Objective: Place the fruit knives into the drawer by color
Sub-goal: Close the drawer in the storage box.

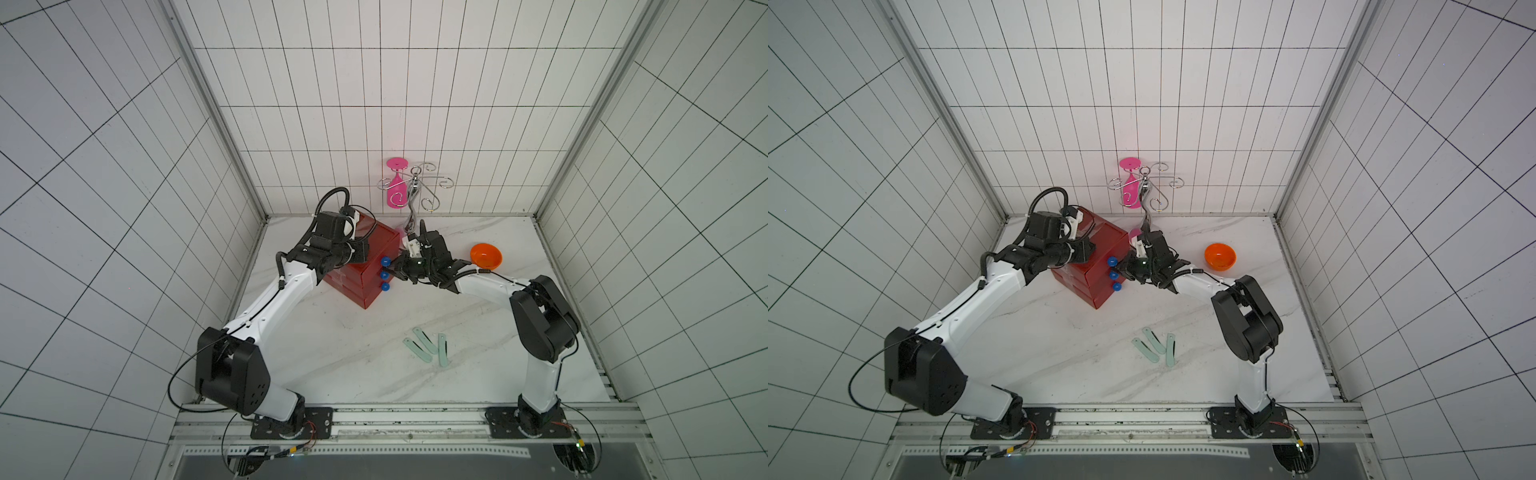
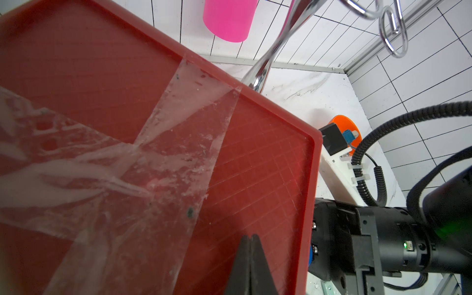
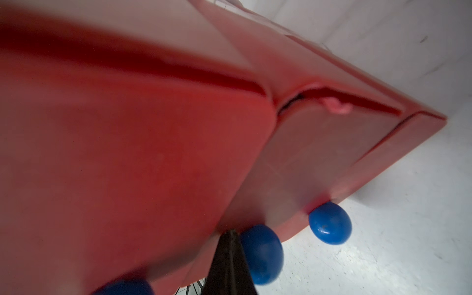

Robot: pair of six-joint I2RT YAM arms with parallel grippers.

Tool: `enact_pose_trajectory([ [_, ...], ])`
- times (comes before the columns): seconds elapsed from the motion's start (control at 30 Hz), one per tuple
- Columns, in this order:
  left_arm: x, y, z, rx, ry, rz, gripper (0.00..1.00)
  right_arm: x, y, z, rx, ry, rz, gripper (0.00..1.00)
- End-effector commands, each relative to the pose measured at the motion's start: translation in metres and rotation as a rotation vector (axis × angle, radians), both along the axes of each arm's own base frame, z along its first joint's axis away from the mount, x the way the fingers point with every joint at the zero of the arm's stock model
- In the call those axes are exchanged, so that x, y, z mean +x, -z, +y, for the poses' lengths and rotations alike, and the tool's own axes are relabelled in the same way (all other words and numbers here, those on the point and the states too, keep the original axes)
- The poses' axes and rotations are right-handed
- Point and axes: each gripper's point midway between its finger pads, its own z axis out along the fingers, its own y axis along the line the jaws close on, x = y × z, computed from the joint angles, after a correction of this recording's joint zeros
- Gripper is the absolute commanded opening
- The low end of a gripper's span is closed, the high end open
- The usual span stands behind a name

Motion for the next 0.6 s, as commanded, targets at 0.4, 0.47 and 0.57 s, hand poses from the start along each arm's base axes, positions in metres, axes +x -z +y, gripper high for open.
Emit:
enact_pose_trajectory([
  [0.4, -0.035, 0.084, 0.024, 0.151, -0.041, 0.301, 0.00, -0.027, 0.012, -0.045, -0.051, 0.067, -0.010, 0.17],
  [0.47, -0.036, 0.083, 0.024, 0.150, -0.040, 0.300, 0.00, -0.030, 0.017, -0.050, -0.073, 0.068, -0.010, 0.21],
  [0.57, -0.036, 0.083, 0.024, 0.150, -0.041, 0.300, 0.00, -0.036, 0.028, -0.052, -0.095, 0.047, 0.009, 0.27],
])
